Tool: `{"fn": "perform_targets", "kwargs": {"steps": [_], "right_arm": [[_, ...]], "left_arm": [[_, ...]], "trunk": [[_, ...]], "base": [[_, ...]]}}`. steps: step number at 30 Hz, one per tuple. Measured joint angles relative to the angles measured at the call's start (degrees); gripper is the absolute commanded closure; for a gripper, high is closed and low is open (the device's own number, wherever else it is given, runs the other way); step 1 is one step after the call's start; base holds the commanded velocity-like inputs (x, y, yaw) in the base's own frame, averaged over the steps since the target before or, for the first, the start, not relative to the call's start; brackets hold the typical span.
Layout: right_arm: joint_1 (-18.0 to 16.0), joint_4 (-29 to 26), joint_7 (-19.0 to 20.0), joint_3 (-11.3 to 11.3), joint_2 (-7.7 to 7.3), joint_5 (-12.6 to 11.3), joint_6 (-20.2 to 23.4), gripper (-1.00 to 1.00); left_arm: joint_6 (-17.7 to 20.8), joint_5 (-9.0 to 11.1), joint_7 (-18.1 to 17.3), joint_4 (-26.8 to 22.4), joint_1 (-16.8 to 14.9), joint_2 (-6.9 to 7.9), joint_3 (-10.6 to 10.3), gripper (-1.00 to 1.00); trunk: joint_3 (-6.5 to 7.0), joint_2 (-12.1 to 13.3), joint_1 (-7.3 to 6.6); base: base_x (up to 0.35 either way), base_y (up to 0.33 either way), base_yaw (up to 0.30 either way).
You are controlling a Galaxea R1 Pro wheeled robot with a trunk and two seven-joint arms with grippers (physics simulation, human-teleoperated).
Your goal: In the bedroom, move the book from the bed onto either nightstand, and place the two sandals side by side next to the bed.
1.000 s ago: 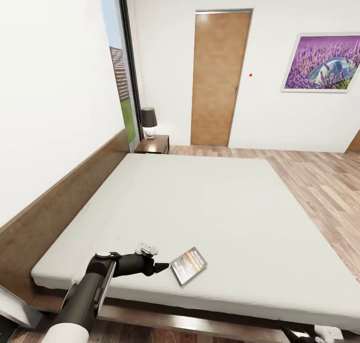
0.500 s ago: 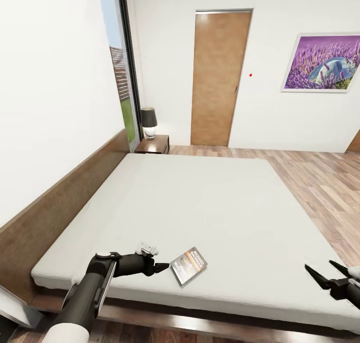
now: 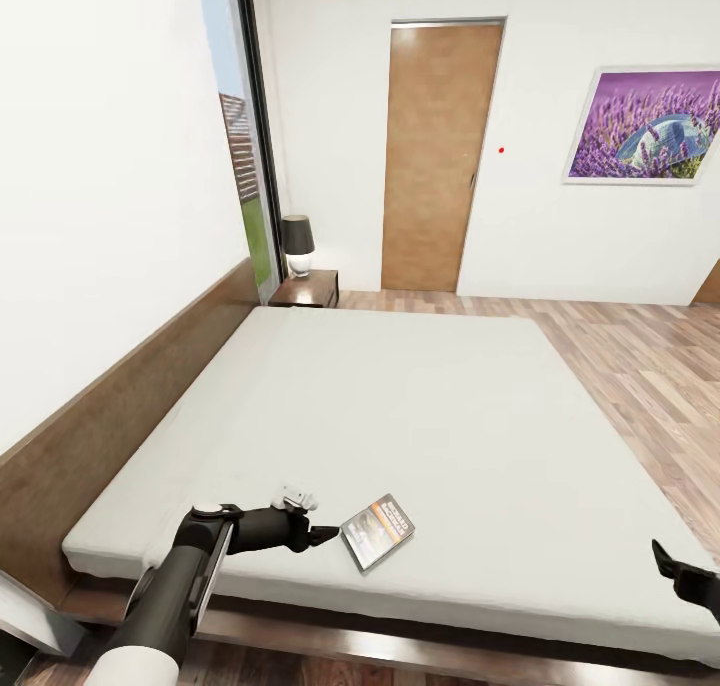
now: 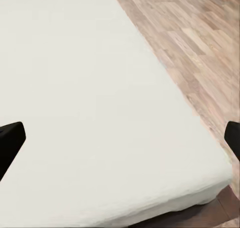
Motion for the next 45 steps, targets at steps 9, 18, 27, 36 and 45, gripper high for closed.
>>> {"fn": "perform_targets", "kwargs": {"steps": [9,18,27,36,45], "right_arm": [[-0.06,1.82,-2.18,6.00,0.04,-0.07,-4.99,-1.00],[-0.06,-2.89,-1.90,6.12,0.04,-0.05,-7.12,-1.00],[-0.06,-3.42,-1.89,6.09,0.04,-0.05,-7.16,-1.00],[-0.04,-3.43,-1.89,6.17,0.34,-0.05,-7.22,-1.00],[-0.03,-3.36,-1.89,6.18,0.69,-0.05,-7.24,-1.00]], "left_arm": [[0.00,0.08,-0.23,-0.08,0.00,0.07,-1.03,-1.00],[0.00,0.29,-0.46,-0.21,-0.01,0.08,-1.12,-1.00],[0.00,0.35,-0.53,-0.26,-0.01,0.08,-1.14,-1.00],[0.00,0.35,-0.53,-0.27,-0.02,0.02,-1.14,-1.00],[0.18,0.36,-0.51,-0.19,-0.02,-0.03,-1.74,-1.00]], "trunk": [[-0.10,-0.01,0.00],[-0.83,-0.01,0.00],[-1.49,-0.01,0.00],[-1.77,-0.01,0.00],[-2.27,-0.01,0.00]], "base": [[0.000,0.000,0.000],[0.000,0.000,0.000],[0.000,0.000,0.000],[0.000,0.000,0.000],[0.000,0.000,0.000]]}}
